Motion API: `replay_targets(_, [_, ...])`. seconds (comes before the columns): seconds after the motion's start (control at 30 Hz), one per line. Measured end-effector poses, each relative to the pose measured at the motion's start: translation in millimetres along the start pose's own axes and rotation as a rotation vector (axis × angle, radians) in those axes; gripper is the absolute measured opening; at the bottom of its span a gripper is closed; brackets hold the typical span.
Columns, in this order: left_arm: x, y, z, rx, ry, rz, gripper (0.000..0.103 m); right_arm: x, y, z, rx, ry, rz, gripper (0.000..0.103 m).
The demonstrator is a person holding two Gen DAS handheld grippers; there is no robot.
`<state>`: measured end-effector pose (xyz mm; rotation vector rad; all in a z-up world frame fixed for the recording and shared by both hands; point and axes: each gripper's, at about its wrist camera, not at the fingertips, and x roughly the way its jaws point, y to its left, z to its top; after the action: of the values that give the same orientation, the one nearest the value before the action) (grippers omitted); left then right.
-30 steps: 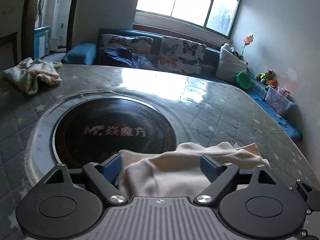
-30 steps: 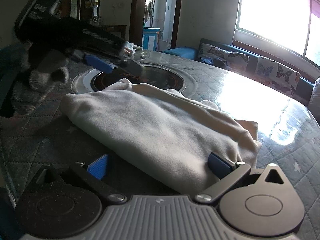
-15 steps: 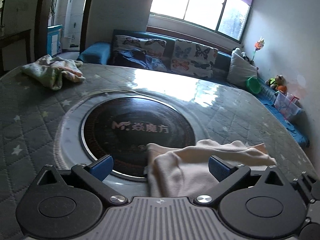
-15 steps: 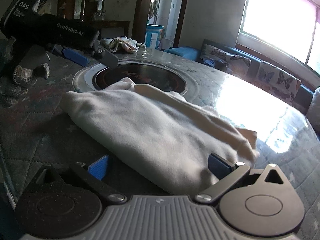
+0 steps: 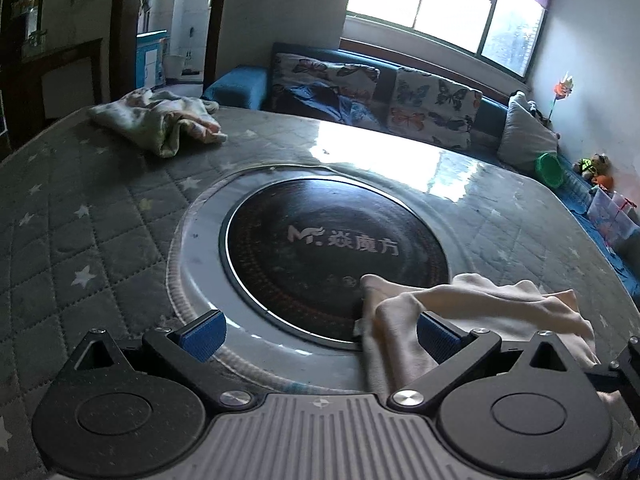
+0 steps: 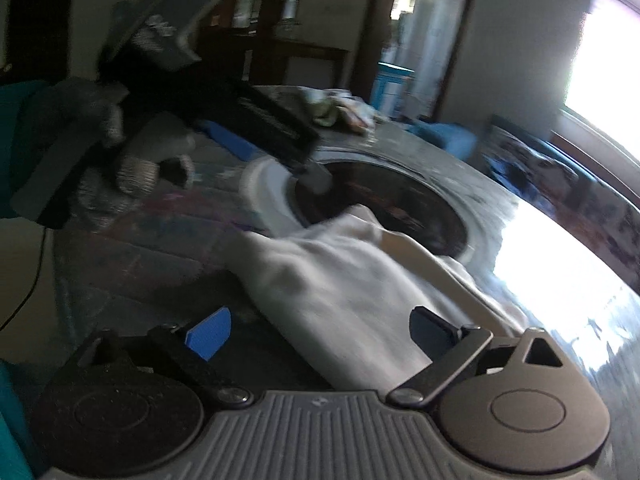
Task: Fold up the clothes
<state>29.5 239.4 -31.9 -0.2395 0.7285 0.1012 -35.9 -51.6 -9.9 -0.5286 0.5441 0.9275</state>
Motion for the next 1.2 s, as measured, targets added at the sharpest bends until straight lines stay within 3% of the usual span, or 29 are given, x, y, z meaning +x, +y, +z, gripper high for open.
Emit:
replay_targets(0.07, [1,3,-1,-0.013,0.010,-0.001,0.103,5,6,6,-0.031,0.004,0.019,0.092])
replay_targets(0.17, [2,6,-2,-0.033,0.018,-0.001,0.103,13,14,15,-0.061,0.007,0.044,0.080])
replay_targets(0.47, [7,11,-1,-0.093,0.049,-0.029,0.103,32,30,30,-0.137,0.022,0.078,0.062])
replay_targets(0.63, [8,8,-3,-0.115,0.069,-0.055,0.103,40,34,32,-0.158,0.043,0.059,0.043])
replay_targets(0.77, [10,8,-5,-0.188,0.101,-0.088,0.103,37,21,34,-0.069,0.026,0.074,0.018])
replay_targets(0.9, [15,11,-6,-0.292,0.145,-0.132,0.103,26,-1,37,0.069,-0.015,0.098,0.015])
replay_targets(1.2, [23,2,-7,-0.423,0.195,-0.228,0.103,6,-40,31,0.249,-0.071,0.149,0.011])
